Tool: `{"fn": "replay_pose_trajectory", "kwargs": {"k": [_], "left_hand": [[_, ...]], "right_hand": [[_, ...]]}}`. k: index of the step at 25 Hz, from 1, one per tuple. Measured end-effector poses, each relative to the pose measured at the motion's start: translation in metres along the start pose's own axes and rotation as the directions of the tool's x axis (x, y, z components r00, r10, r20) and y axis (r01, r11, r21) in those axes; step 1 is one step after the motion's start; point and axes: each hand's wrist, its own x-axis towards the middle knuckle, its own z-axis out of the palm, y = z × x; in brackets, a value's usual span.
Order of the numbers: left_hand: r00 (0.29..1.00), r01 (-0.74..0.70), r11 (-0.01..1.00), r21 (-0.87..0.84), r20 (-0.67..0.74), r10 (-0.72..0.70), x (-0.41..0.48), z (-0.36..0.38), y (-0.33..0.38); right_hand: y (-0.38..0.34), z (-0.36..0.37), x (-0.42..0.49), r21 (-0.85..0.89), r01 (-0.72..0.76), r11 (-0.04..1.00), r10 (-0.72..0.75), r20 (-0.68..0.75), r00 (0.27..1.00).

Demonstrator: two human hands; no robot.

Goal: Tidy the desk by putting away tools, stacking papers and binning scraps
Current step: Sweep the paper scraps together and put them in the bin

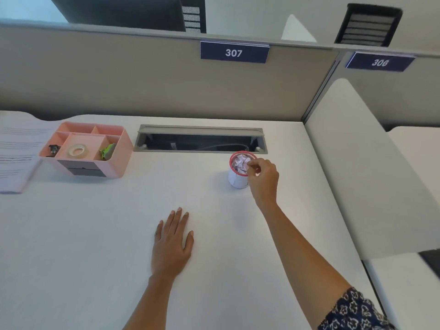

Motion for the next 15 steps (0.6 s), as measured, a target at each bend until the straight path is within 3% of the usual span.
{"fn": "replay_pose_trajectory", "kwargs": {"k": [2, 4, 7, 9, 11, 15], "left_hand": [[0.999, -0.013, 1.0, 0.02, 0.041, 0.013, 0.0, 0.002, -0.002], [0.994, -0.032, 0.998, 0.055, 0.11, 0.026, 0.001, -0.001, -0.002], [0.981, -0.054, 0.99, 0.129, 0.191, 0.028, 0.008, -0.015, 0.004], [0.962, -0.056, 0.986, 0.154, 0.274, 0.012, 0.005, -0.026, 0.006], [0.934, -0.097, 0.977, 0.191, 0.357, 0.023, 0.001, -0.038, 0.006], [0.907, -0.197, 0.959, 0.204, 0.41, 0.099, -0.023, -0.046, -0.015]], "right_hand": [[0.007, -0.004, -0.024, 0.058, 0.011, 0.998, -0.008, -0.041, 0.999], [0.018, -0.002, -0.06, 0.055, 0.006, 0.998, -0.006, 0.005, 1.0], [0.038, 0.014, -0.111, -0.183, 0.024, 0.983, 0.018, 0.224, 0.974], [0.039, 0.025, -0.14, -0.356, 0.169, 0.919, -0.038, 0.346, 0.937], [0.033, 0.033, -0.165, -0.454, 0.233, 0.86, -0.001, 0.455, 0.89], [0.036, 0.044, -0.191, -0.525, 0.191, 0.83, 0.067, 0.433, 0.899]]}}
